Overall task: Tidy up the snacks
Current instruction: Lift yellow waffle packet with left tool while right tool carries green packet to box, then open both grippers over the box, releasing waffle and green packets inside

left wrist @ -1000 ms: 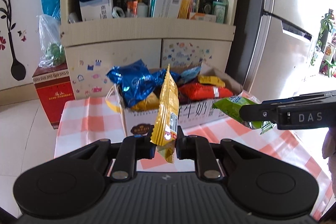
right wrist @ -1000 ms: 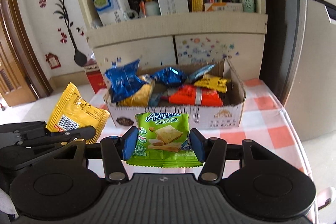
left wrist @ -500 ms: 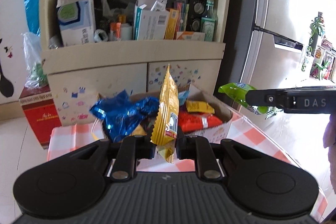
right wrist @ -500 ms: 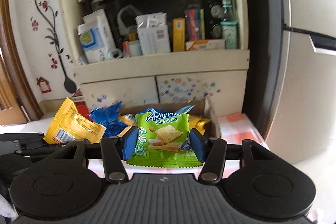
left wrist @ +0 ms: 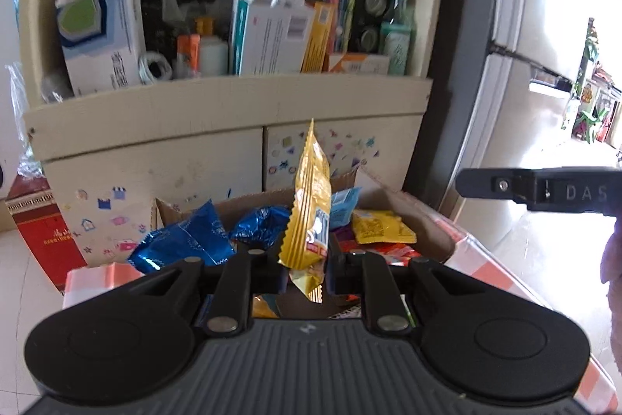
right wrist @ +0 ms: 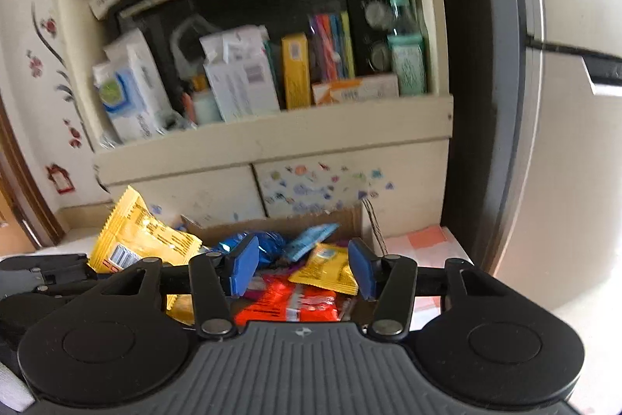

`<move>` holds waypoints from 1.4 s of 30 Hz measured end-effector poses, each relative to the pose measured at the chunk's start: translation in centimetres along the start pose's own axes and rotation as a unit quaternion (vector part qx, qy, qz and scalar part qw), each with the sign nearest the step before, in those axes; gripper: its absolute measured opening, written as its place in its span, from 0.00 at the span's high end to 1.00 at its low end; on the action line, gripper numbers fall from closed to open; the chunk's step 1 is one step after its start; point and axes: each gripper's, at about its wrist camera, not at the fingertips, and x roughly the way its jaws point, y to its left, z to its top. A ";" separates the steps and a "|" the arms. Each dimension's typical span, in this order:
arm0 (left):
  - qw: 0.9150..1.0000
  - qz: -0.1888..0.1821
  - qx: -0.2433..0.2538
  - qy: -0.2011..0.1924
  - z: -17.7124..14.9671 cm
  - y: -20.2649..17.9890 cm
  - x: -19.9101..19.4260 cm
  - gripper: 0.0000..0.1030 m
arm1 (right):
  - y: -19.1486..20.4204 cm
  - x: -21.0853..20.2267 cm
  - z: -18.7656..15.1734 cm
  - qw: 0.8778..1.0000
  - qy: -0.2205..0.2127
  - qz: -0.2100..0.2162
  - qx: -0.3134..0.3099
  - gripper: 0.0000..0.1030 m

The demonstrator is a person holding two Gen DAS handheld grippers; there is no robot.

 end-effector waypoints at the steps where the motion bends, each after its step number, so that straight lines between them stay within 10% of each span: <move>1: 1.000 -0.002 0.001 0.002 0.0 0.1 0.5 0.85 | -0.2 0.4 -0.2 1.000 0.020 0.004 0.005 0.43; 15: 0.999 -0.005 -0.014 0.031 1.1 1.3 5.5 0.83 | 5.1 7.6 -8.9 0.977 0.203 0.028 -0.052 0.10; 18: 0.999 0.005 -0.021 0.046 1.3 1.5 6.1 0.63 | 6.2 8.7 -10.2 0.976 0.207 0.015 -0.069 0.07; 26: 0.999 0.000 -0.037 0.029 2.2 1.8 4.6 0.34 | 7.4 8.1 -10.3 0.972 0.210 0.003 -0.109 0.38; 42: 0.996 0.064 -0.063 0.025 3.3 3.8 3.4 0.19 | 6.3 2.0 -3.3 0.993 0.066 0.039 -0.091 0.40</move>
